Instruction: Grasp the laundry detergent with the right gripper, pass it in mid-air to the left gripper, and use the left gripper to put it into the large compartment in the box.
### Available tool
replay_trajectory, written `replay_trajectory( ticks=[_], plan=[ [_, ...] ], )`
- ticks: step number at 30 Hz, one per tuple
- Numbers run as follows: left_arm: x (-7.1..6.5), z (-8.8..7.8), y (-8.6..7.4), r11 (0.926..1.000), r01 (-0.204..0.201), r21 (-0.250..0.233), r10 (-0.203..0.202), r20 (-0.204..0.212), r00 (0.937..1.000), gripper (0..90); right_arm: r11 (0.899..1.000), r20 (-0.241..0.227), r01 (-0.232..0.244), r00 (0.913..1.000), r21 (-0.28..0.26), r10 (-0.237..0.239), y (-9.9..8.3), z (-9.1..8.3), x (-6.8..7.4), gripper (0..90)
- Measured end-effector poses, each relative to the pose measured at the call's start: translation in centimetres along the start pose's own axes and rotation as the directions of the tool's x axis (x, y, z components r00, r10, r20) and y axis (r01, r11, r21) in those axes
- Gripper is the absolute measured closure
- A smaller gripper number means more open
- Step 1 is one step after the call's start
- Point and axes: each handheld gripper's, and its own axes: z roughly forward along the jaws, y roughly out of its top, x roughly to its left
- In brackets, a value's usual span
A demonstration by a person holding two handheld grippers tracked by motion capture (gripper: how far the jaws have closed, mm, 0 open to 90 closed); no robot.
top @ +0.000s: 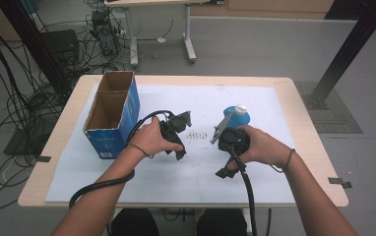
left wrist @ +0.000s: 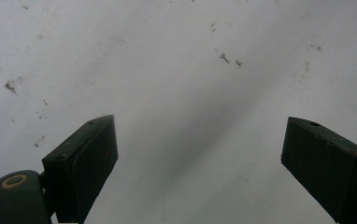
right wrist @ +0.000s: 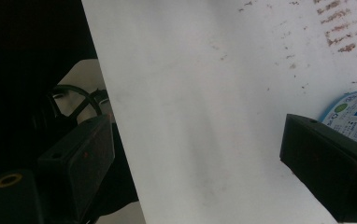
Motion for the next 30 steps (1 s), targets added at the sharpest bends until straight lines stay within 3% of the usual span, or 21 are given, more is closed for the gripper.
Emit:
replay_trajectory(
  ticks=[16, 30],
  plan=[
    [-0.1, -0.6, -0.1, 1.0, 0.006, -0.007, -0.006, 0.001, 1.0, 10.8, 1.0, -0.007, 0.014, 0.9999, -0.018, -0.014, -0.7, -0.5, -0.4, 9.7],
    [0.5, -0.5, -0.2, 0.9996, 0.024, -0.01, -0.024, 0.006, 0.9997, 10.7, 1.0, 0.002, -0.014, 0.9999, -0.015, 0.014, -2.4, -1.0, -0.9, 9.4]
  ],
)
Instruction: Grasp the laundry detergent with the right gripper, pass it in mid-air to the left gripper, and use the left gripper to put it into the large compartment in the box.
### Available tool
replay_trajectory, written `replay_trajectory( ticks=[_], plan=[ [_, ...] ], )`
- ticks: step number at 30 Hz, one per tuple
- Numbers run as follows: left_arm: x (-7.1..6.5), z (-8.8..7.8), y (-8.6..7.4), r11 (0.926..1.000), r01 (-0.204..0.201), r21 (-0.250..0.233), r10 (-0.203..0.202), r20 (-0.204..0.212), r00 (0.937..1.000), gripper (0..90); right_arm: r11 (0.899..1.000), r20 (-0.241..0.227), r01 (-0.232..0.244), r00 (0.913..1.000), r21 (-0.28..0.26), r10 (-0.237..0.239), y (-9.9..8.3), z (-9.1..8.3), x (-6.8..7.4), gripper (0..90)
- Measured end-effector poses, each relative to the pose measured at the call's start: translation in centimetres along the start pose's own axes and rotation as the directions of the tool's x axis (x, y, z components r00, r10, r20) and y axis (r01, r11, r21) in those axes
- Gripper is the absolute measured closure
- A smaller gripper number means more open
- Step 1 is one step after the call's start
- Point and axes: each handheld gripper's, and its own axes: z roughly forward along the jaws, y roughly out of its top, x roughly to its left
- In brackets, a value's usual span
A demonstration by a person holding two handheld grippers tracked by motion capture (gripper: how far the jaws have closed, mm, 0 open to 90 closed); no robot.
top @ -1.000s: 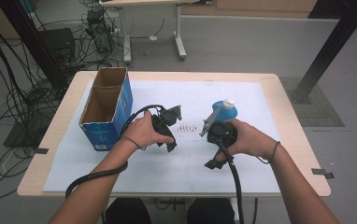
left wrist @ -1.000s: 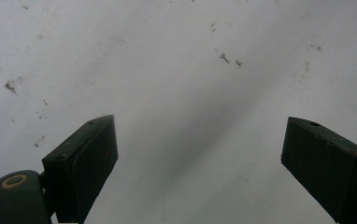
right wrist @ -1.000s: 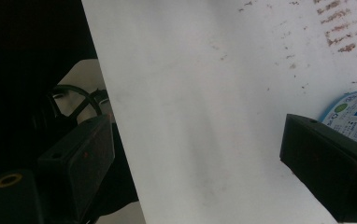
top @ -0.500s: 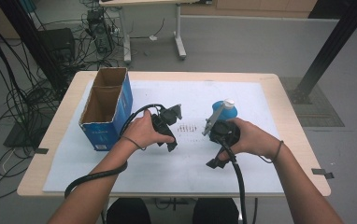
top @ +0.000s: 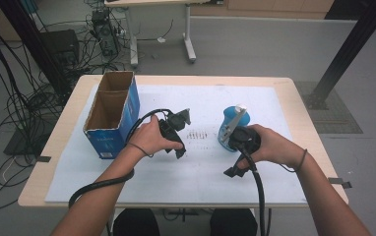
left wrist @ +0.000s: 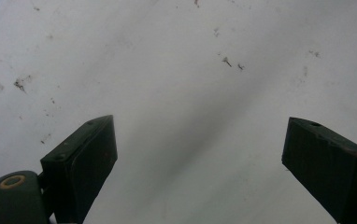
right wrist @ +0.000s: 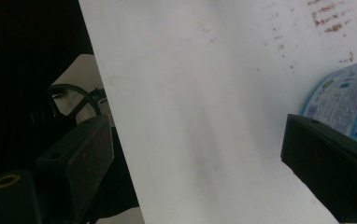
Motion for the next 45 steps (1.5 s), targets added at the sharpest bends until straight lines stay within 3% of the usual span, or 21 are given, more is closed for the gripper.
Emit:
replay_trajectory(
  ticks=[13, 25, 40, 42, 45],
  plan=[
    [0.2, 0.3, 0.2, 0.9999, 0.005, 0.01, -0.005, 0.007, 1.0, 10.6, 0.998, 0.019, -0.066, 0.9976, 0.016, 0.066, -2.2, -0.5, -0.6, 9.2],
    [0.1, 0.5, 0.3, 0.9999, 0.002, 0.013, -0.002, 0.011, 0.9999, 10.6, 0.989, 0.038, -0.145, 0.9889, 0.032, 0.144, -4.4, -0.6, -1.5, 8.3],
    [0.2, 0.7, 0.2, 0.9999, 0.009, 0.015, -0.009, 0.022, 0.9997, 10.6, 0.972, 0.074, -0.237, 0.9688, -0.004, 0.237, -7.0, 0.0, -2.4, 8.3],
    [0.3, 0.7, 0.2, 0.9999, 0.013, 0.01, -0.014, 0.024, 0.9996, 10.6, 0.965, 0.081, -0.262, 0.9615, -0.017, 0.263, -7.3, 0.2, -2.4, 8.3],
    [0.3, 0.6, 0.1, 0.9999, 0.013, 0.007, -0.013, 0.024, 0.9996, 10.6, 0.962, 0.085, -0.273, 0.958, -0.023, 0.274, -7.5, 0.3, -2.5, 8.3]
  ],
)
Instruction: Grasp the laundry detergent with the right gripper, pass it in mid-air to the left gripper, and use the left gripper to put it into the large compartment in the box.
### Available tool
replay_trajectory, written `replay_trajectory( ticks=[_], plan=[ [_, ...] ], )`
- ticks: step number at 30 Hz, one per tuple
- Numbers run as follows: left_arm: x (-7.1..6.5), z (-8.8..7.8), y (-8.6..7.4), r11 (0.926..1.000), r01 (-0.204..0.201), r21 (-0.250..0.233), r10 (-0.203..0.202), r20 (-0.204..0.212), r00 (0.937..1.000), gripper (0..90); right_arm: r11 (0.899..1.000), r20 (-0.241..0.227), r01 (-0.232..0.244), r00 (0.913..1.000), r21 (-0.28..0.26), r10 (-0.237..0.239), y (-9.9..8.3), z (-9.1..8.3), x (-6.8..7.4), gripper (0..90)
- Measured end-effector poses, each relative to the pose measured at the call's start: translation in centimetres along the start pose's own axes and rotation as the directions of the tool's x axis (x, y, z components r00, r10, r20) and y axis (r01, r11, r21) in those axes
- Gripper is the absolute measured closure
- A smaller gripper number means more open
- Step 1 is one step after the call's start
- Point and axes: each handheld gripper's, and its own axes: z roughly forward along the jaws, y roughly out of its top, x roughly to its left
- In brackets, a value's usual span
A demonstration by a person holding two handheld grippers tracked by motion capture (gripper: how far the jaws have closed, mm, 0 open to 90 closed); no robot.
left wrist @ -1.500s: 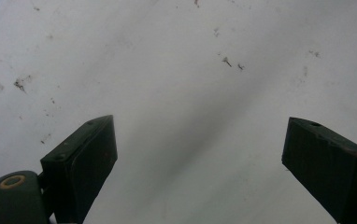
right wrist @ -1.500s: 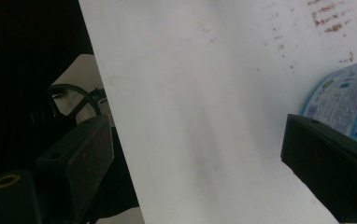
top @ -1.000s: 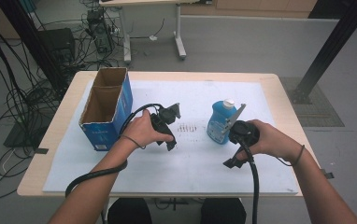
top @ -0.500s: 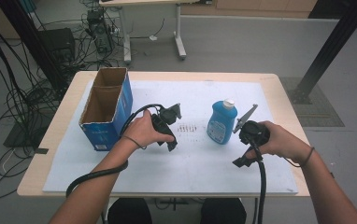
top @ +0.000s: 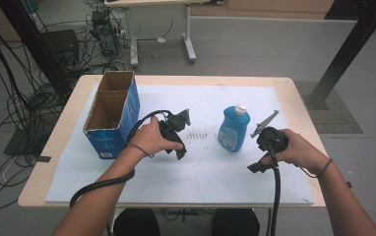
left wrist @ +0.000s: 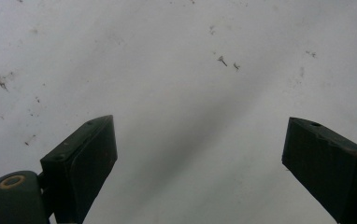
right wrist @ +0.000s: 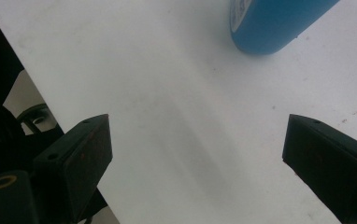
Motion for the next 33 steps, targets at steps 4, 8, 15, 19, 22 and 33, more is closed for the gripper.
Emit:
replay_trajectory(
  ticks=[4, 8, 15, 19, 22, 33],
  plan=[
    [0.1, 0.1, 0.0, 1.0, 0.0, 0.001, 0.0, 0.002, 1.0, 10.5, 1.0, 0.012, -0.023, 0.9997, -0.014, 0.023, -0.5, 0.3, -0.2, 8.3],
    [0.0, 0.1, 0.0, 1.0, -0.001, 0.003, 0.001, 0.0, 1.0, 10.5, 0.999, 0.018, -0.039, 0.9991, -0.016, 0.039, -0.8, 0.5, -0.4, 8.2],
    [-0.1, 0.1, 0.0, 1.0, 0.004, -0.002, -0.004, -0.001, 1.0, 10.4, 0.997, 0.033, -0.065, 0.9972, -0.043, 0.067, -1.9, 0.8, -1.0, 8.2],
    [-0.2, 0.0, 0.1, 1.0, 0.003, -0.005, -0.003, 0.0, 1.0, 10.5, 0.995, 0.04, -0.08, 0.9958, -0.058, 0.083, -2.4, 0.9, -1.2, 8.1],
    [-0.2, 0.0, 0.1, 1.0, 0.002, -0.004, -0.002, 0.0, 1.0, 10.4, 0.993, 0.051, -0.091, 0.9941, -0.073, 0.095, -2.8, 1.0, -1.3, 7.9],
    [-0.1, 0.0, 0.1, 1.0, 0.009, -0.002, -0.009, 0.002, 1.0, 10.3, 0.979, 0.06, -0.115, 0.9901, -0.17, 0.127, -4.6, 1.9, -1.7, 7.7]
  ],
)
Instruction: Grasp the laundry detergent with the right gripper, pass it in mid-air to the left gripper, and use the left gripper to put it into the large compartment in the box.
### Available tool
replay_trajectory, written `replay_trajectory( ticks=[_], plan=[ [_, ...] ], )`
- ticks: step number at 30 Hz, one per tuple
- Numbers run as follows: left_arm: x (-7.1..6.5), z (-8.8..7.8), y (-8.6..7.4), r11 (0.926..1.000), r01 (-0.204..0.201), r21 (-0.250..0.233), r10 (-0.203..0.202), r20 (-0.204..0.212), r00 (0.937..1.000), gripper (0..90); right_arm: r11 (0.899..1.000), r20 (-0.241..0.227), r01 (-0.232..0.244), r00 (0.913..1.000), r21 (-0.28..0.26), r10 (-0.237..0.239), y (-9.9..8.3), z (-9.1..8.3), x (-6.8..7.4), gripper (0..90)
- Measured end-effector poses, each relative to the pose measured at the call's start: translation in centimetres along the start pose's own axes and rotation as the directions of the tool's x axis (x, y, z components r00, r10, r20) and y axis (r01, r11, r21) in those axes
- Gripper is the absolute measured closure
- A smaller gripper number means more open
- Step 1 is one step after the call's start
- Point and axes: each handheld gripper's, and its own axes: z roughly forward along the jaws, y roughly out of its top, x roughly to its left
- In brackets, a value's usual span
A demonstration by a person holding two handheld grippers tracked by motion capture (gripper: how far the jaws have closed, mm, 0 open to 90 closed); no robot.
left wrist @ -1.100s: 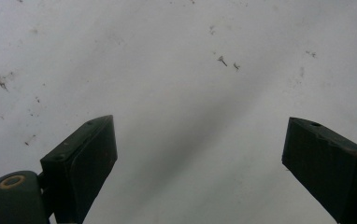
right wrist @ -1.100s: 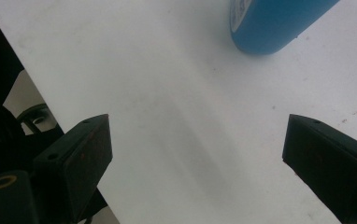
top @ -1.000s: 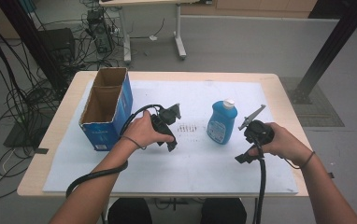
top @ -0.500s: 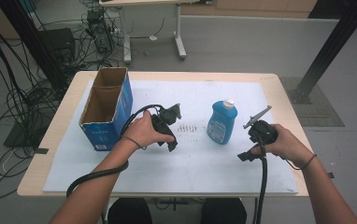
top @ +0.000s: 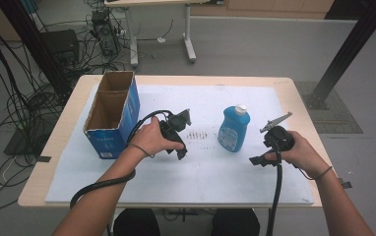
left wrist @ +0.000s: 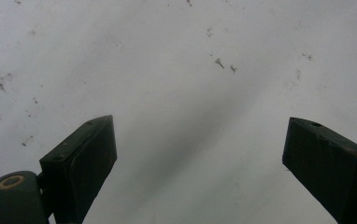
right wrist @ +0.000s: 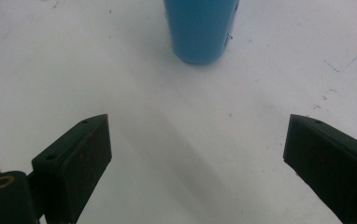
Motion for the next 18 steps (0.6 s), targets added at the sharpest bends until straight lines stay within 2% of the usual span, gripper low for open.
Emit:
replay_trajectory(
  ticks=[13, 18],
  plan=[
    [0.2, 0.1, 0.2, 1.0, 0.002, 0.002, -0.002, 0.004, 1.0, 10.2, 0.999, 0.018, -0.009, 0.9998, -0.035, 0.009, -0.6, 0.4, -0.1, 7.3],
    [0.2, 0.1, 0.3, 1.0, 0.004, 0.001, -0.004, 0.006, 1.0, 10.2, 0.997, 0.015, -0.021, 0.9996, -0.071, 0.022, -1.2, 0.6, -0.3, 7.3]
  ],
)
